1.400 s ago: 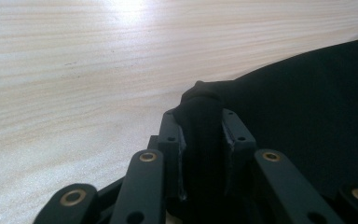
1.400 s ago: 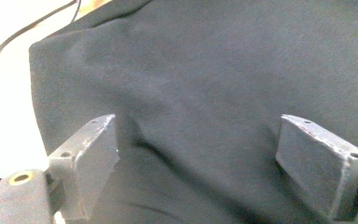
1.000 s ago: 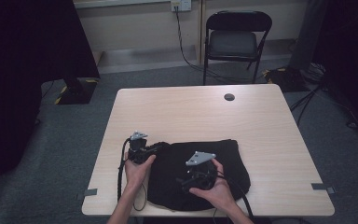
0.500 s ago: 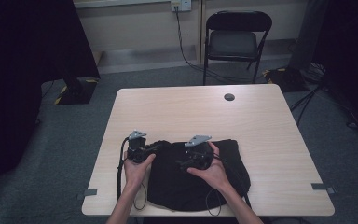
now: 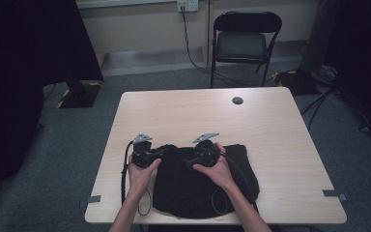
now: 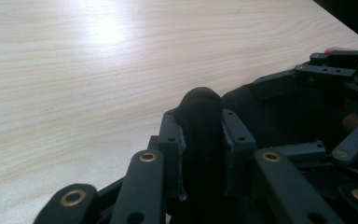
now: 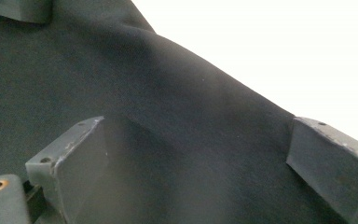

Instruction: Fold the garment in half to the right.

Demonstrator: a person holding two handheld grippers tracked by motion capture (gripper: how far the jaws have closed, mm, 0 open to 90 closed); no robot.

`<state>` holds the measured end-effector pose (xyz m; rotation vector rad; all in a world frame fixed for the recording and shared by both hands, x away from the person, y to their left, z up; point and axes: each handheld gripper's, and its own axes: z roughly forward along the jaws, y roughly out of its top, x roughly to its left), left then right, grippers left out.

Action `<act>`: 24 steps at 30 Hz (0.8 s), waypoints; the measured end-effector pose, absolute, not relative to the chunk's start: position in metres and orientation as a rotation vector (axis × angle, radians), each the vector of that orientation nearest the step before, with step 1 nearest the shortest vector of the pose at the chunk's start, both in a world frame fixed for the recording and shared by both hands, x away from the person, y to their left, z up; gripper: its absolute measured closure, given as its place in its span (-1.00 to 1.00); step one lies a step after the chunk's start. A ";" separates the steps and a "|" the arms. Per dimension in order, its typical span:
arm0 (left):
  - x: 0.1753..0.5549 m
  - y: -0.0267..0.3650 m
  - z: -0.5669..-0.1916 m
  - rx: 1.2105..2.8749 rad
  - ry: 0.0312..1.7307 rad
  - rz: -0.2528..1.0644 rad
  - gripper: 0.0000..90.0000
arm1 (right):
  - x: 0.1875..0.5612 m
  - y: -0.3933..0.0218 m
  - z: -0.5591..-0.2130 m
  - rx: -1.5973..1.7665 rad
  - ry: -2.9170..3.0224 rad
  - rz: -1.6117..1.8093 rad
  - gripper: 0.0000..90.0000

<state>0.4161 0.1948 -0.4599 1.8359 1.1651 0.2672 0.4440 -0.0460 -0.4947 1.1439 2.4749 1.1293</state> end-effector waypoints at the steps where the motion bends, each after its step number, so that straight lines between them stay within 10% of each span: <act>1: 0.416 0.195 -0.460 1.836 1.165 0.267 0.64 | 0.444 -0.046 -0.495 1.144 2.475 1.129 -0.90; 13: 0.417 0.195 -0.461 1.847 1.175 0.270 0.63 | 0.405 -0.075 -0.438 1.124 2.392 1.348 -0.83; 24: 0.418 0.195 -0.462 1.860 1.181 0.267 0.61 | 0.318 -0.021 -0.459 0.885 2.493 1.273 -0.45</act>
